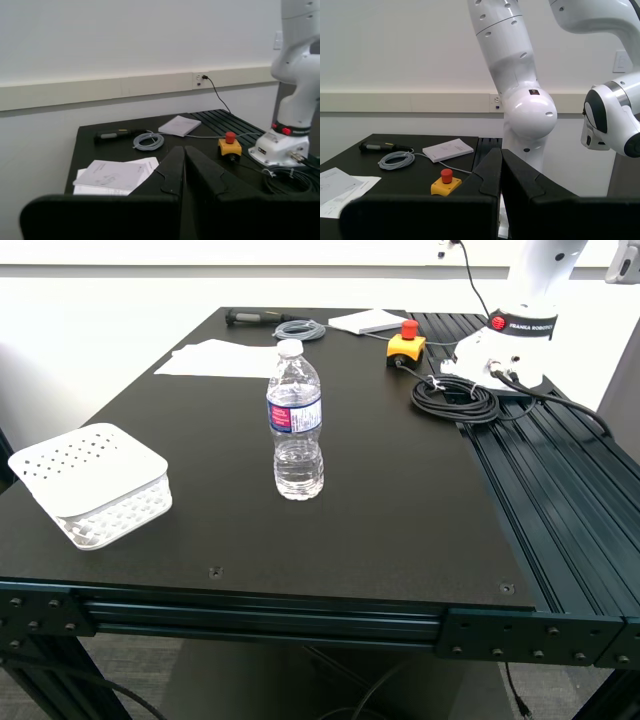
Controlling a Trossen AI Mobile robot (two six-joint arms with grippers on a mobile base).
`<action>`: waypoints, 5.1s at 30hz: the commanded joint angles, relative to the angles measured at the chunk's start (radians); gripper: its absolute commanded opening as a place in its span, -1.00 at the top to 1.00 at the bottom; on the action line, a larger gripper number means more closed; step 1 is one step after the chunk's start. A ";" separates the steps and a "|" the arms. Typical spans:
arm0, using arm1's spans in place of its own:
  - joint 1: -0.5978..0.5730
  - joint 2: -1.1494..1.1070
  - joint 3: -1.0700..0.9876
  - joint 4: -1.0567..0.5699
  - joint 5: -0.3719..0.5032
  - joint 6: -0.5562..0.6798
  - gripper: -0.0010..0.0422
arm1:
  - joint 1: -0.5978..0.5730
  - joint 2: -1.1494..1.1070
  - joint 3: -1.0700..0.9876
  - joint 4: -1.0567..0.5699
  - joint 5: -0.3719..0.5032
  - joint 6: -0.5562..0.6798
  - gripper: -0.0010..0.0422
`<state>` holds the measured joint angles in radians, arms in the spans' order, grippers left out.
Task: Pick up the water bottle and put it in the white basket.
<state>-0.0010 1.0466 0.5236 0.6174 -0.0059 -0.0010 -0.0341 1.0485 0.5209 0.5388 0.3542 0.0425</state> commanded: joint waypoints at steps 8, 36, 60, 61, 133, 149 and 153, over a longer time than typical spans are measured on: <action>0.001 0.000 0.001 0.003 0.000 0.000 0.95 | -0.407 0.074 0.000 -0.089 -0.392 0.228 0.96; 0.001 0.000 0.001 0.002 0.000 0.000 0.95 | -0.908 0.518 0.050 0.033 -0.858 -0.297 0.96; 0.001 0.000 0.001 0.002 0.000 0.000 0.95 | -0.894 0.693 0.092 0.174 -0.787 -0.127 -0.22; 0.001 0.000 0.001 0.002 0.000 0.000 0.95 | -0.888 0.695 0.101 0.174 -0.789 -0.106 -0.21; 0.001 0.000 0.001 0.002 0.000 0.000 0.95 | -0.631 -0.092 -0.179 -0.410 -1.231 -0.272 0.92; 0.001 0.000 0.001 0.002 0.000 0.000 0.95 | -0.613 -0.092 -0.179 -0.424 -1.229 -0.280 0.26; 0.001 0.000 0.001 0.002 0.000 0.000 0.95 | -0.612 -0.092 -0.179 -0.422 -1.229 -0.278 0.26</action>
<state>0.0002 1.0466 0.5236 0.6167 -0.0063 -0.0013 -0.6472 0.9573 0.3405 0.1143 -0.8696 -0.2340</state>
